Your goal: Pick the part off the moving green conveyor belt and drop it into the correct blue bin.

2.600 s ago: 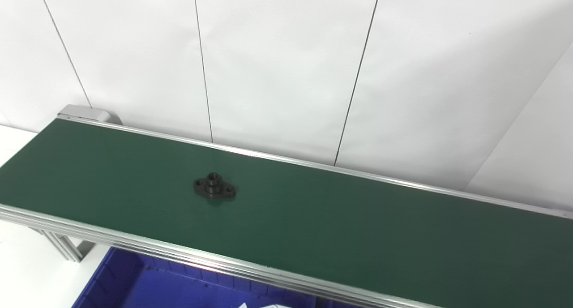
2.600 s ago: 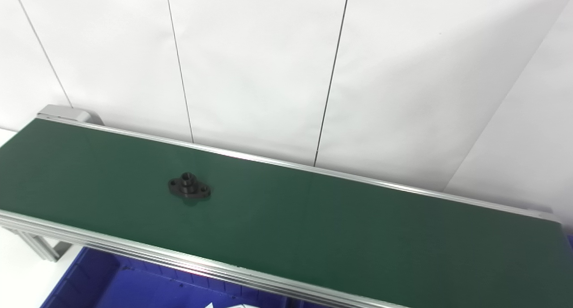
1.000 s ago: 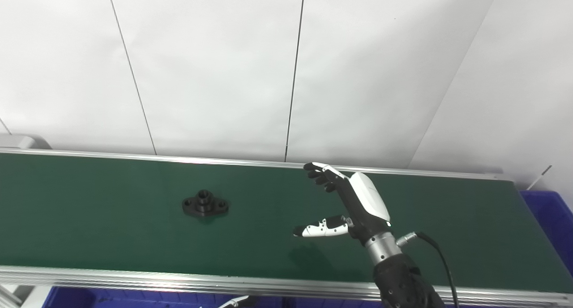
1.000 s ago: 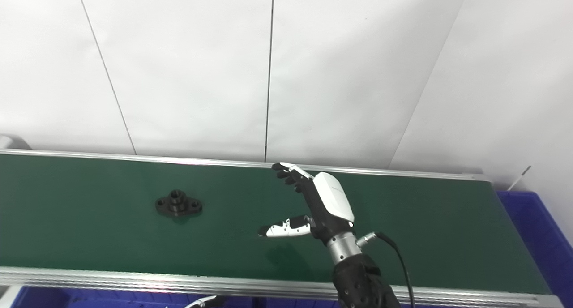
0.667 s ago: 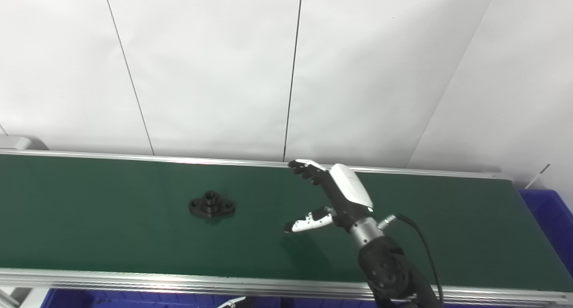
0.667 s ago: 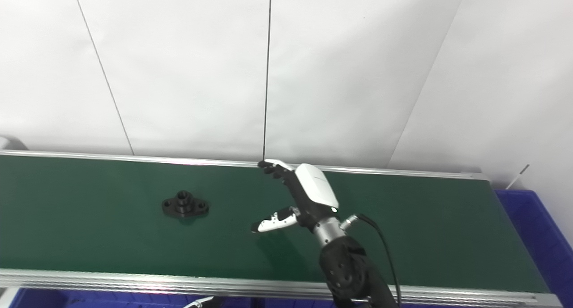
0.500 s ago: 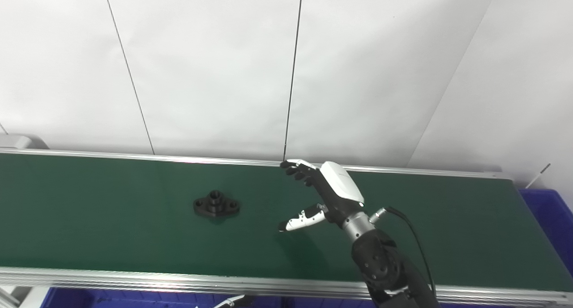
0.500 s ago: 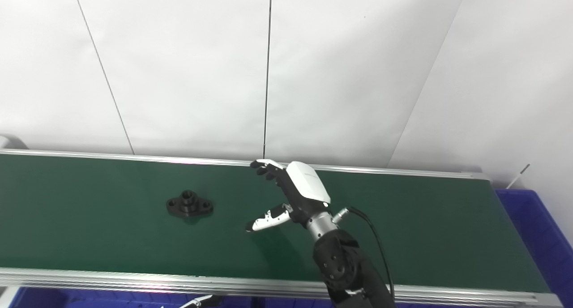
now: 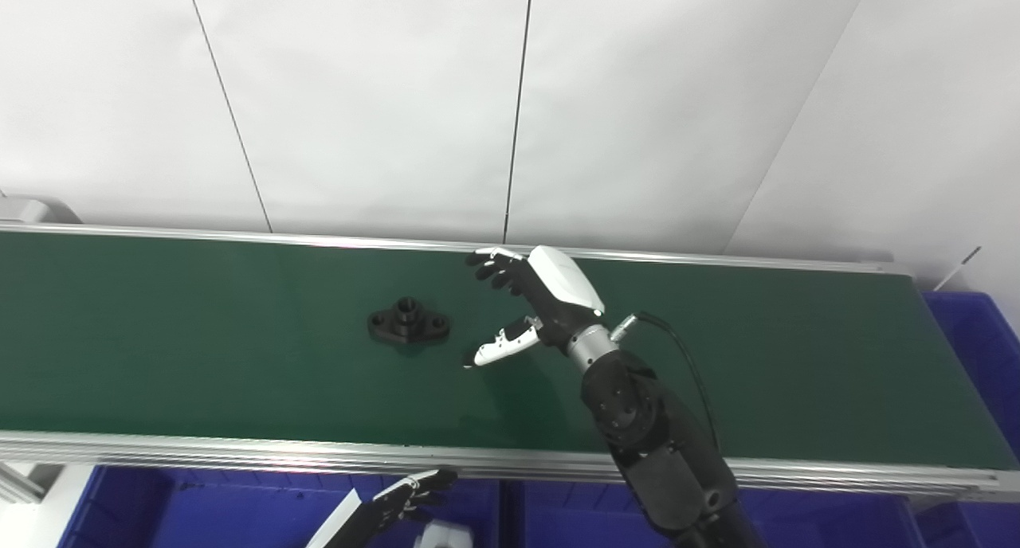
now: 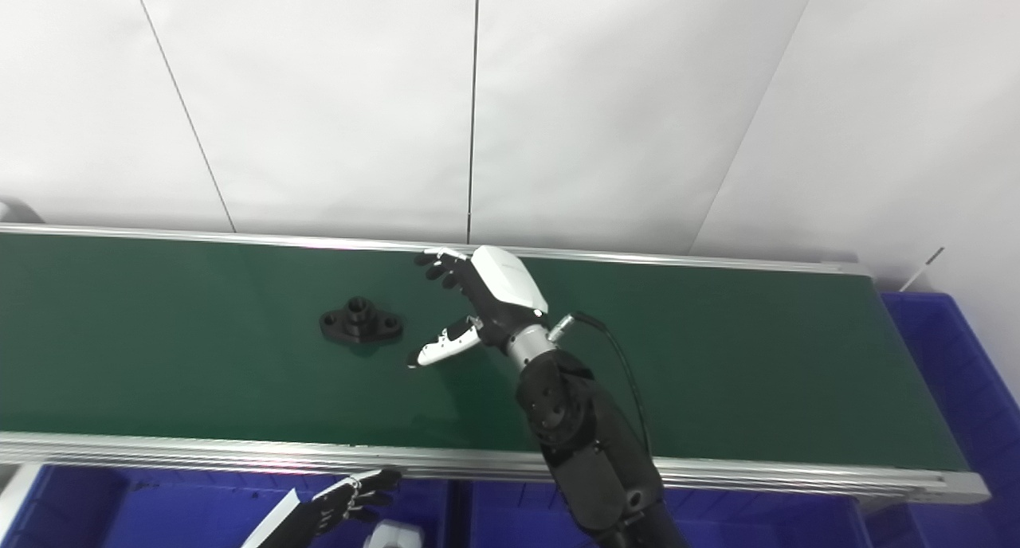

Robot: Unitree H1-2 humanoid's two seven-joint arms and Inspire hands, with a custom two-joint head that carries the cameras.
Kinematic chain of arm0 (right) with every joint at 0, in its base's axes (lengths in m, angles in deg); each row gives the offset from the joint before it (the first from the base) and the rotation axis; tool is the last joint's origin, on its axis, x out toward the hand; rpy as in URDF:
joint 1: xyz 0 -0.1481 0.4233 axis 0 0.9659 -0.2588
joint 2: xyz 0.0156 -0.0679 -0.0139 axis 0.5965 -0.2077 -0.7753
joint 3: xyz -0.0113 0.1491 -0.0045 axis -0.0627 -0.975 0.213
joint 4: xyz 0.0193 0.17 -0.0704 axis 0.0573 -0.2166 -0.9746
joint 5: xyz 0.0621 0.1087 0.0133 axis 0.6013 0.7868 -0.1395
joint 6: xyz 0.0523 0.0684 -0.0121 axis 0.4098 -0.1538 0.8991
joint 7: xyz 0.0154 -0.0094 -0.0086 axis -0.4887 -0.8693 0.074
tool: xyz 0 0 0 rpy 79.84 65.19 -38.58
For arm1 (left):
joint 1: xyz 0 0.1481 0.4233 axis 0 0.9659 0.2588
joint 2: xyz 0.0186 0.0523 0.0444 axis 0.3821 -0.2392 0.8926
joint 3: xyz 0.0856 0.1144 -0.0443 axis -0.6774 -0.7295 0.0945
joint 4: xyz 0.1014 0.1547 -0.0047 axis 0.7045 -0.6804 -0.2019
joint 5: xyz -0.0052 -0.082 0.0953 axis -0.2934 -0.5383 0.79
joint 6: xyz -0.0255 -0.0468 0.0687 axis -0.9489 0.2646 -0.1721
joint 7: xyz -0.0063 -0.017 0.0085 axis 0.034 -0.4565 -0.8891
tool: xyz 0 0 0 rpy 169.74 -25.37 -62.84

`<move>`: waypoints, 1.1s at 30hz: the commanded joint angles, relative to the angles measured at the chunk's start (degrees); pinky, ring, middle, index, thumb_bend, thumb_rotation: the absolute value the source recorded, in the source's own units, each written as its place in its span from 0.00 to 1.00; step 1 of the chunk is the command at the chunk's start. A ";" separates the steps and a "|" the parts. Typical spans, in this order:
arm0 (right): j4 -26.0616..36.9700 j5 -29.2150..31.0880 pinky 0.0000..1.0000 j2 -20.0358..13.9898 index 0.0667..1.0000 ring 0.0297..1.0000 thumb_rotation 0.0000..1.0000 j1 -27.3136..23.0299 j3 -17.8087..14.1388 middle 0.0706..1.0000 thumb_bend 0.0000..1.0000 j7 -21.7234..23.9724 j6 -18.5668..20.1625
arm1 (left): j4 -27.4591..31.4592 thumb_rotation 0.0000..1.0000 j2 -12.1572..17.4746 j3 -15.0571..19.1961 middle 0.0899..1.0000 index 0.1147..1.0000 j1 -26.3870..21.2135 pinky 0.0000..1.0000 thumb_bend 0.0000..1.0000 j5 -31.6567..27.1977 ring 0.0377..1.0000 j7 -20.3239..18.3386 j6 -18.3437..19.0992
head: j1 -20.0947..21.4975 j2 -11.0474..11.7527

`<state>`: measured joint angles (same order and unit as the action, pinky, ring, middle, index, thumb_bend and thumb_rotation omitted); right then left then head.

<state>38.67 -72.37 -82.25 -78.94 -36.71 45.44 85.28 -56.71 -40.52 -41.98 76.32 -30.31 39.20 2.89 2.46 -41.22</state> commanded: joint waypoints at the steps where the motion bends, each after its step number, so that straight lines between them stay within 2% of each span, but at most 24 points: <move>1: -0.38 0.03 0.64 1.19 0.78 0.69 0.15 -3.35 0.05 0.72 0.85 -2.21 0.08 | 1.86 0.25 0.18 0.38 0.84 0.81 -0.30 0.76 0.83 -0.30 0.82 -0.08 -2.00 | -0.12 -0.23; 11: -7.19 0.11 0.66 1.67 0.78 0.71 0.18 -6.16 0.89 0.74 0.84 -3.17 0.62 | 2.38 0.26 0.19 0.76 0.84 0.81 -0.09 0.80 0.85 -0.04 0.84 -0.17 -1.99 | -0.35 -0.76; 25: -11.15 -0.35 0.60 1.95 0.76 0.66 0.12 -7.95 1.91 0.71 0.80 -3.94 0.73 | 3.18 0.27 0.01 1.14 0.84 0.81 0.34 0.80 0.85 0.26 0.83 -0.35 -1.99 | -0.43 -1.02; 33: -12.93 -1.26 0.63 0.64 0.74 0.68 0.06 -7.73 3.26 0.71 0.77 -4.54 -0.22 | 3.23 0.25 -0.19 1.31 0.84 0.81 0.43 0.77 0.85 -0.46 0.82 -1.10 -1.99 | -0.45 -1.14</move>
<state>24.80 -73.55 -81.50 -84.64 -33.53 42.04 85.34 -54.92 -40.75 -41.21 76.79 -30.25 38.34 2.89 2.02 -42.28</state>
